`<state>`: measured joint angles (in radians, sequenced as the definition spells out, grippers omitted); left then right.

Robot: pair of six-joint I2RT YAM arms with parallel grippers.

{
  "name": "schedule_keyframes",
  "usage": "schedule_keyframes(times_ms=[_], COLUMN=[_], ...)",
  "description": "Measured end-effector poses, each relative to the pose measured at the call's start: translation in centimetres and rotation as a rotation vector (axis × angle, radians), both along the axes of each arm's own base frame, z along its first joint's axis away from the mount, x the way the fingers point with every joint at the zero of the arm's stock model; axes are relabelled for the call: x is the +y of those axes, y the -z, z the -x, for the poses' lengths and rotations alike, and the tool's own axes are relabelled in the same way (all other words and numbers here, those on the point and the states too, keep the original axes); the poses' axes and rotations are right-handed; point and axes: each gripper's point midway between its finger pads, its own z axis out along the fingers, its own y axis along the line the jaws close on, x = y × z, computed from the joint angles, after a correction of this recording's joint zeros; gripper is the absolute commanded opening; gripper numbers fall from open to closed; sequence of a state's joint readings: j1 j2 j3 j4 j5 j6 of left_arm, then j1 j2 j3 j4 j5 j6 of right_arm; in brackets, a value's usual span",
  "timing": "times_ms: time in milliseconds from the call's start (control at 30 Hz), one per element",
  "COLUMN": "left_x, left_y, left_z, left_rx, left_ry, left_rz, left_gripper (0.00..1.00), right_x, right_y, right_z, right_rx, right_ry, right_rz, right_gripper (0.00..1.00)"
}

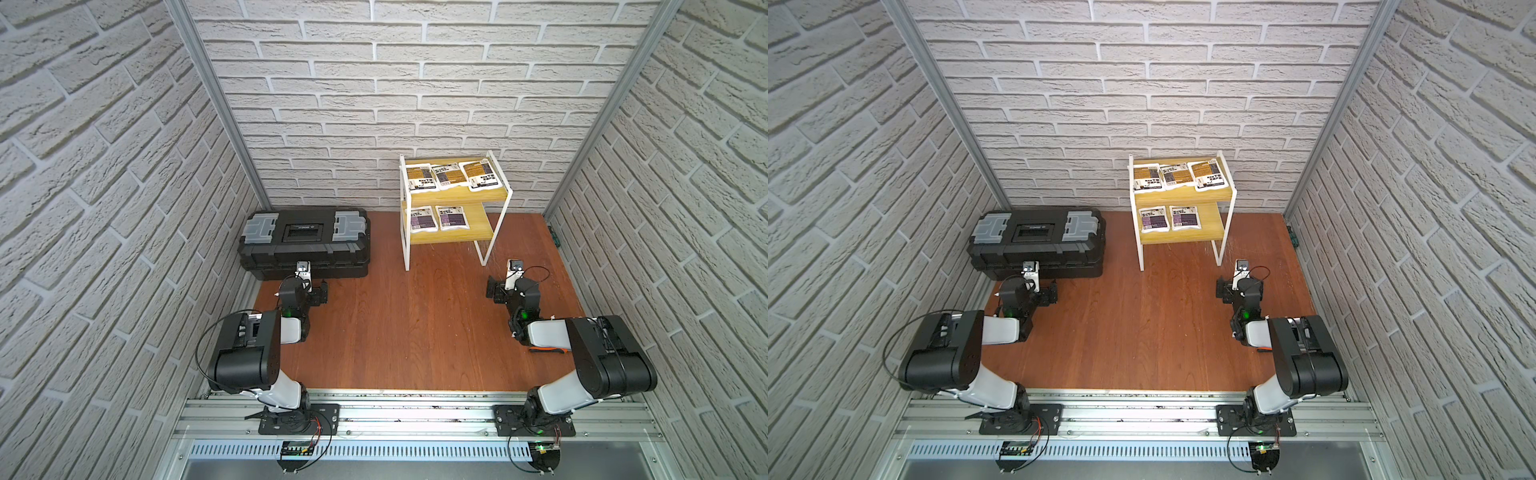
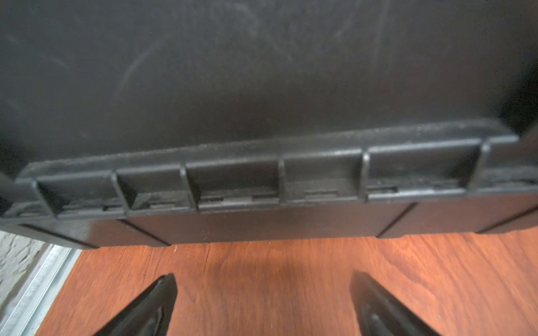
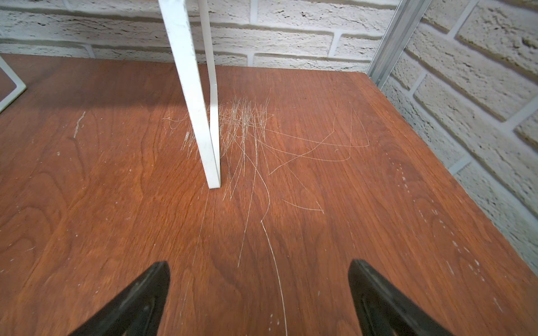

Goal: Place the bagged coffee beans on the shelf by color
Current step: Reset both arms

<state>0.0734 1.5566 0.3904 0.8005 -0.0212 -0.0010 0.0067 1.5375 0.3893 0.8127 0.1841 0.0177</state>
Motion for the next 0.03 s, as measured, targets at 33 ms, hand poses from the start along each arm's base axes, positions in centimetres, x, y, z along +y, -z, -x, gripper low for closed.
schedule_keyframes(times_ms=[33], left_x=[0.0], left_y=[0.0], left_z=[0.0], left_rx=[0.0], left_ry=[0.0], left_rz=[0.0], left_gripper=[0.98], right_x=[0.01], right_y=[0.04], right_z=[0.02], right_rx=[0.002], right_ry=[-0.001], right_rz=[0.0], right_gripper=[1.0])
